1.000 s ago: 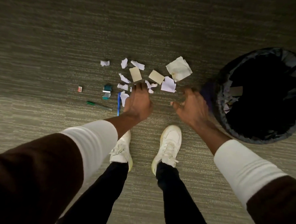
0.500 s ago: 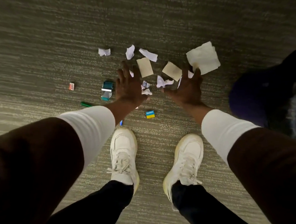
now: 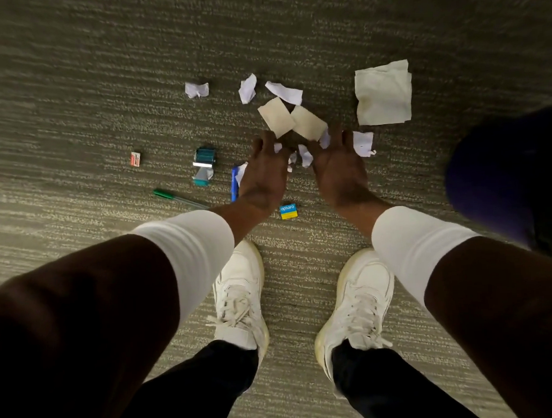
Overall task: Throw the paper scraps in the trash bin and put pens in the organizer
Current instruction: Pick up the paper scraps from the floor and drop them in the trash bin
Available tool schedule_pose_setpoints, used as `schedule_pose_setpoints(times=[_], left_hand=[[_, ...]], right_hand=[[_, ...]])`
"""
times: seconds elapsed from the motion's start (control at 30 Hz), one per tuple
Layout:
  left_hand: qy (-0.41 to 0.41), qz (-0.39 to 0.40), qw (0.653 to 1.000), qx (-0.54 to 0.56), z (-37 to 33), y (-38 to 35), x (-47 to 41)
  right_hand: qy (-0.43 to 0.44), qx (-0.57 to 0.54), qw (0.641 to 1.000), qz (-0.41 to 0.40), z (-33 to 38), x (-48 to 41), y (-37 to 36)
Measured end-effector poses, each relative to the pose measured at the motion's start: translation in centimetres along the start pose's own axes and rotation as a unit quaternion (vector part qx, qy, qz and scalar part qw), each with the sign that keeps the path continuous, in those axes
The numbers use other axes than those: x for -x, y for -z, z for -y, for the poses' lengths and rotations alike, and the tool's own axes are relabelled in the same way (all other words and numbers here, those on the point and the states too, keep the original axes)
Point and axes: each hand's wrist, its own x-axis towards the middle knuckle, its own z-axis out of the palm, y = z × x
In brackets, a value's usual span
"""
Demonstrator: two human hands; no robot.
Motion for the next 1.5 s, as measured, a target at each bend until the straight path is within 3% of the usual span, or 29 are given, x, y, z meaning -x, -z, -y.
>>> schedule_pose_setpoints(times=[0.3,0.47,0.7,1.03,1.4,1.5], left_hand=[[0.026,-0.013,0.998,0.048,-0.4,0.9,0.7],[0.007,0.002,0.998,0.064,-2.0,4.2,3.3],[0.026,-0.005,0.998,0.054,-6.8,11.3,7.8],[0.011,-0.010,0.986,0.169,-19.4,18.0,12.6],[0.001,0.004,0.963,0.268,-31.8,15.9,12.7],[-0.007,0.019,0.963,0.270,-34.1,15.1,11.8]], right_hand=[[0.051,-0.041,0.998,-0.007,-1.9,-0.7,-0.2],[-0.115,-0.156,0.981,-0.029,-2.1,3.9,1.8],[-0.246,-0.275,0.926,-0.080,-1.7,12.6,10.1],[-0.329,-0.317,0.869,-0.190,-4.4,22.5,20.7],[-0.447,-0.362,0.774,-0.265,-13.0,24.8,23.4],[-0.471,-0.356,0.765,-0.256,-15.0,24.4,23.7]])
